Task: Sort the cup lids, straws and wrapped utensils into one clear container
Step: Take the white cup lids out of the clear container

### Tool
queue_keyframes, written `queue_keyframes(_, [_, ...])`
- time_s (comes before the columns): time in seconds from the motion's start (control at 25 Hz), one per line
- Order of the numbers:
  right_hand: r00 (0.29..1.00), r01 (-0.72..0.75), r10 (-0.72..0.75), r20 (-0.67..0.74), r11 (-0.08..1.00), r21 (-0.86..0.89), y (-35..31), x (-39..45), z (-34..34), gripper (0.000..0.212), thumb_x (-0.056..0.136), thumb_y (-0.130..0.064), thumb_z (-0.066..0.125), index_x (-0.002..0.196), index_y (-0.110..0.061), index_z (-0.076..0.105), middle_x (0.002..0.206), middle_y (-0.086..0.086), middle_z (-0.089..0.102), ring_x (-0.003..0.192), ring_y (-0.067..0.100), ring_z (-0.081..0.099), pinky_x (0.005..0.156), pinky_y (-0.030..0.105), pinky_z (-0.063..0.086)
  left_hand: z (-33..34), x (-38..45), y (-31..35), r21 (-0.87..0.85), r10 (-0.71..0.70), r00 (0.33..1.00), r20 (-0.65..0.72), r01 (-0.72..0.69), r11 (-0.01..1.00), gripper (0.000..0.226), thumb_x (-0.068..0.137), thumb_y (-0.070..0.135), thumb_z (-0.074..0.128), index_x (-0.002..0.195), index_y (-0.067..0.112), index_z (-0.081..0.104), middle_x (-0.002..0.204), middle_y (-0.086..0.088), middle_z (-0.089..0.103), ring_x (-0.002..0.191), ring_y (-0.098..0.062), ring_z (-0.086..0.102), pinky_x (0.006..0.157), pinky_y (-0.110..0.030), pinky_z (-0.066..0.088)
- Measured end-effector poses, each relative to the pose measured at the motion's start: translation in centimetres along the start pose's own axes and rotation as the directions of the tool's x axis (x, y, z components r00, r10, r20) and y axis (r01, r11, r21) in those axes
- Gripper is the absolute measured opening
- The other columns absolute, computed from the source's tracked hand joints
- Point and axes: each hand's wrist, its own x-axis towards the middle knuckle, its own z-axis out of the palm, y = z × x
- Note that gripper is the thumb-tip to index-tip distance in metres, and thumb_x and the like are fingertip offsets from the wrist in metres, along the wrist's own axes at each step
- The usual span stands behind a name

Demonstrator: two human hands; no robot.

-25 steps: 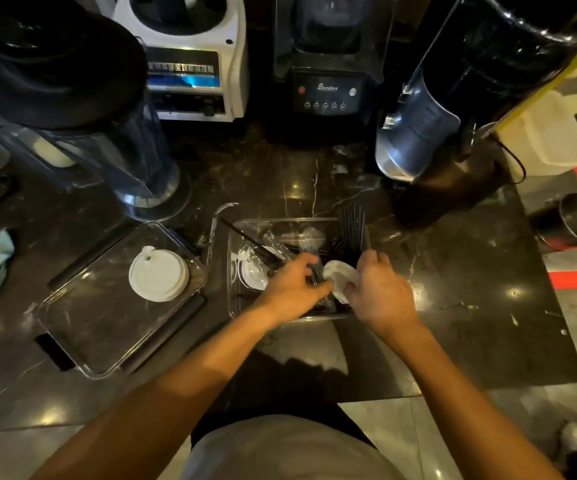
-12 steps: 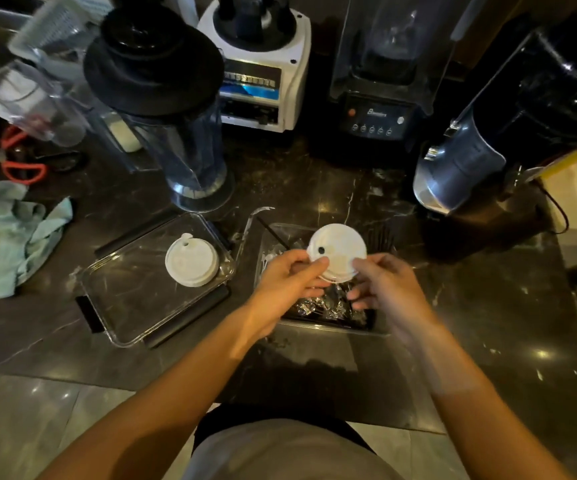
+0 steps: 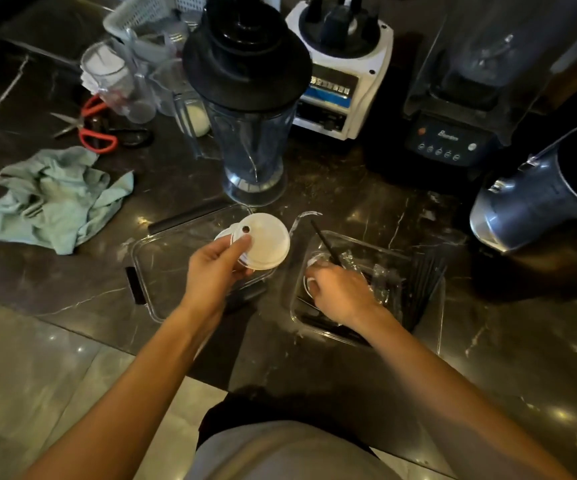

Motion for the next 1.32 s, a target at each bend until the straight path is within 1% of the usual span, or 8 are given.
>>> queue_keyframes(0.12, [0.993,-0.108,0.108,-0.054,0.994,0.003,0.7,0.4,0.1,0.034,0.1,-0.021,0.058,0.133,-0.016,0.061,0.136,0.005,0.059,0.112,0.03,0.067,0.09,0.042,0.052,-0.6,0.5,-0.4,-0.024,0.002,1.0,-0.007,-0.003,1.0,0.028,0.096,0.025,0.069,0.116,0.006,0.076,0.104,-0.01,0.08,0.091,-0.021,0.076,0.076,-0.029,0.061])
queue_keyframes(0.24, [0.971,-0.23,0.23,-0.058,0.973,0.006,1.8,0.1,-0.2,0.039,0.097,-0.025,0.062,0.133,-0.014,0.057,0.133,0.009,0.058,0.116,0.031,0.063,0.094,0.043,0.052,-0.1,1.1,-1.0,-0.05,-0.011,1.0,0.0,0.011,0.999,0.024,0.097,0.022,0.069,0.112,0.005,0.077,0.102,-0.012,0.08,0.088,-0.019,0.075,0.076,-0.029,0.059])
queue_keyframes(0.4, [0.932,-0.361,0.358,0.055,0.932,0.044,3.0,-0.3,-1.0,0.051,0.091,-0.024,0.068,0.138,-0.017,0.046,0.129,0.009,0.062,0.12,0.032,0.062,0.096,0.044,0.049,1.1,1.4,-1.0,-0.047,-0.013,0.999,0.043,0.015,0.999,0.02,0.098,0.019,0.067,0.111,0.005,0.075,0.103,-0.013,0.08,0.086,-0.017,0.076,0.073,-0.025,0.061])
queue_keyframes(0.52, [0.897,-0.407,0.404,0.177,0.913,-0.019,3.7,-0.5,-0.8,0.074,0.087,-0.026,0.072,0.149,-0.018,0.032,0.131,0.011,0.063,0.123,0.035,0.06,0.098,0.046,0.048,1.8,1.8,-0.9,-0.005,-0.007,0.997,0.075,0.007,1.0,0.017,0.097,0.021,0.068,0.107,0.009,0.076,0.106,-0.014,0.079,0.09,-0.021,0.074,0.082,-0.032,0.062])
queue_keyframes(0.64, [0.895,-0.384,0.394,0.208,0.919,-0.091,3.5,-0.3,-0.5,0.101,0.081,-0.039,0.081,0.159,-0.023,0.019,0.143,0.014,0.05,0.128,0.036,0.057,0.102,0.048,0.046,2.3,2.0,-1.0,0.019,-0.014,0.995,0.094,0.012,1.0,0.014,0.097,0.022,0.069,0.104,0.012,0.077,0.1,-0.01,0.08,0.089,-0.022,0.072,0.085,-0.036,0.059])
queue_keyframes(0.84, [0.926,-0.327,0.353,0.136,0.927,-0.185,2.8,0.3,0.1,0.111,0.074,-0.043,0.088,0.159,-0.025,0.019,0.144,0.013,0.03,0.118,0.032,0.061,0.096,0.041,0.05,2.1,2.0,-1.1,0.057,-0.028,0.994,0.109,0.022,0.998,0.02,0.097,0.022,0.068,0.111,0.01,0.076,0.109,-0.014,0.079,0.105,-0.034,0.073,0.101,-0.051,0.055])
queue_keyframes(1.12, [0.981,-0.139,0.173,0.087,0.943,-0.301,2.2,0.8,0.0,0.104,0.075,-0.037,0.089,0.156,-0.027,0.026,0.142,0.013,0.033,0.111,0.031,0.065,0.09,0.043,0.055,1.2,1.5,-1.4,0.091,-0.038,0.996,0.082,0.03,0.995,0.019,0.097,0.024,0.068,0.109,0.013,0.077,0.108,-0.008,0.08,0.11,-0.03,0.073,0.1,-0.051,0.057])
queue_keyframes(1.32, [0.982,-0.137,0.164,0.091,0.96,-0.246,2.3,0.7,-0.4,0.09,0.076,-0.04,0.087,0.15,-0.023,0.037,0.135,0.01,0.033,0.108,0.03,0.064,0.091,0.043,0.053,0.8,1.2,-1.4,0.07,-0.058,0.996,0.073,0.053,0.996,0.019,0.097,0.023,0.069,0.111,0.014,0.077,0.108,-0.008,0.08,0.108,-0.027,0.074,0.097,-0.047,0.059])
